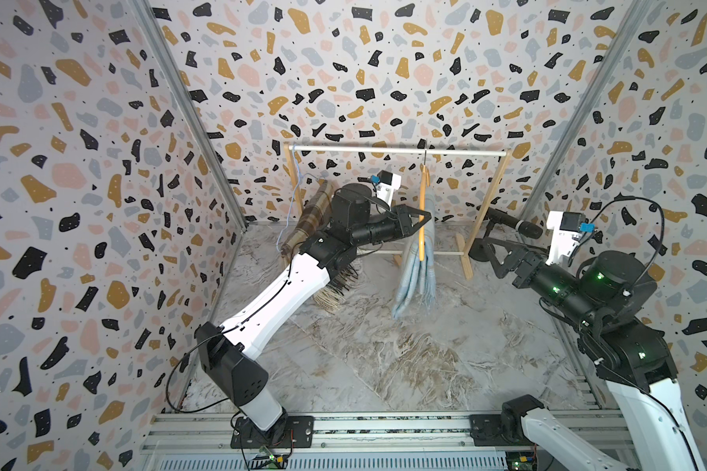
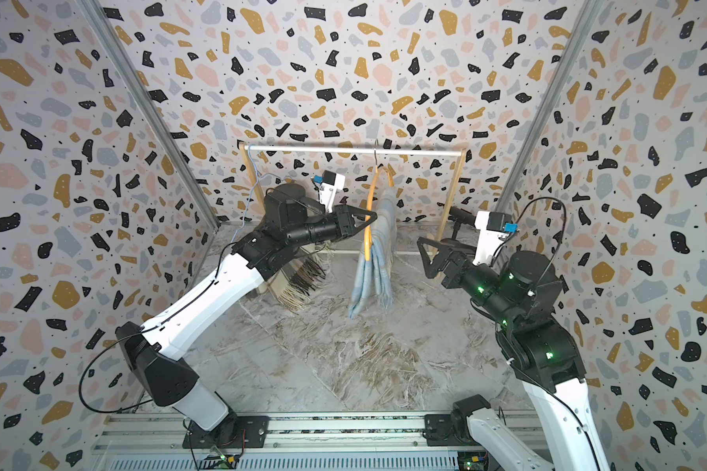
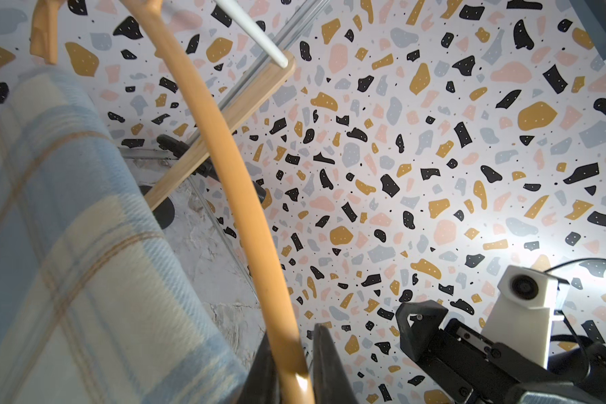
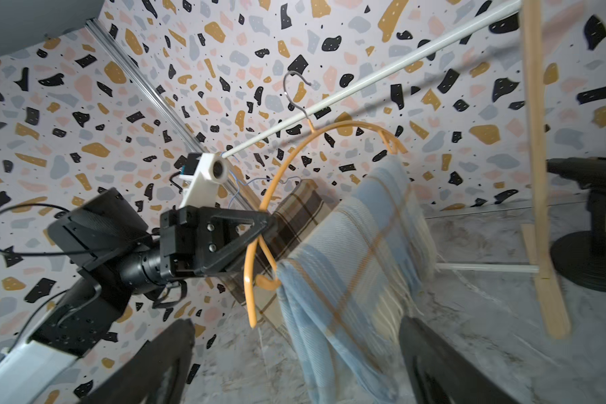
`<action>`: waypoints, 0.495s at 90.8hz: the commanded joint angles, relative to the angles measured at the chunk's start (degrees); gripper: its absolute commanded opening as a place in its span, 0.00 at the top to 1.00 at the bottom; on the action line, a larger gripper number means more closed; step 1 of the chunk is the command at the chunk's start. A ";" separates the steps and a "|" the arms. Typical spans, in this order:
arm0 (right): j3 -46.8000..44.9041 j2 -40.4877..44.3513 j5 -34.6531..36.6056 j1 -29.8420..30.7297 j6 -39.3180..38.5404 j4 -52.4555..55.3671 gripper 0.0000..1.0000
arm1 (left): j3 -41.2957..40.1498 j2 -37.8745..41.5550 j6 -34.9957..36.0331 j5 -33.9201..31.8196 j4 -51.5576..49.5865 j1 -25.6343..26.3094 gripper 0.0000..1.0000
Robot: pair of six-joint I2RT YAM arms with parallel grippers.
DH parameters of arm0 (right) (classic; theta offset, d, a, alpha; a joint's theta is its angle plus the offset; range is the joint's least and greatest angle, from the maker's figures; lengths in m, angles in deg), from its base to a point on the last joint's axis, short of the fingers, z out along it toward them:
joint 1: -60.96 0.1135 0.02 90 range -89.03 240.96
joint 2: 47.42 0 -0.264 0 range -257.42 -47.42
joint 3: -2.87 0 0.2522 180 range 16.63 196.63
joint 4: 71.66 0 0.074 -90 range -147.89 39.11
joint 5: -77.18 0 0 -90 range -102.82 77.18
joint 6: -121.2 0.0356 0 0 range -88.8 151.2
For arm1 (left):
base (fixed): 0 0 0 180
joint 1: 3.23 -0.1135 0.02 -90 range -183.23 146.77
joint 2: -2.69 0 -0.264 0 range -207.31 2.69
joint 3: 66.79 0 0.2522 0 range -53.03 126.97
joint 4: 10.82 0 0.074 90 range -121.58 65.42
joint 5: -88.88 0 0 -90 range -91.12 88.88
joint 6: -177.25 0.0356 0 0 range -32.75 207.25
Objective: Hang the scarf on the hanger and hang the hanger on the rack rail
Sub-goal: Place the hanger at the clothesline.
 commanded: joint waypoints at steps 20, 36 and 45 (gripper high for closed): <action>-2.43 2.24 7.45 -0.20 -5.56 3.20 0.00 | 11.96 -4.77 3.37 4.33 1.56 -5.58 1.00; -3.61 2.49 7.67 -0.20 -5.73 3.78 0.00 | 21.59 -12.00 5.67 7.28 -4.41 -7.37 1.00; -3.73 2.39 7.41 -0.20 -5.74 3.94 0.00 | 29.20 -17.41 7.25 7.93 -9.33 -8.53 1.00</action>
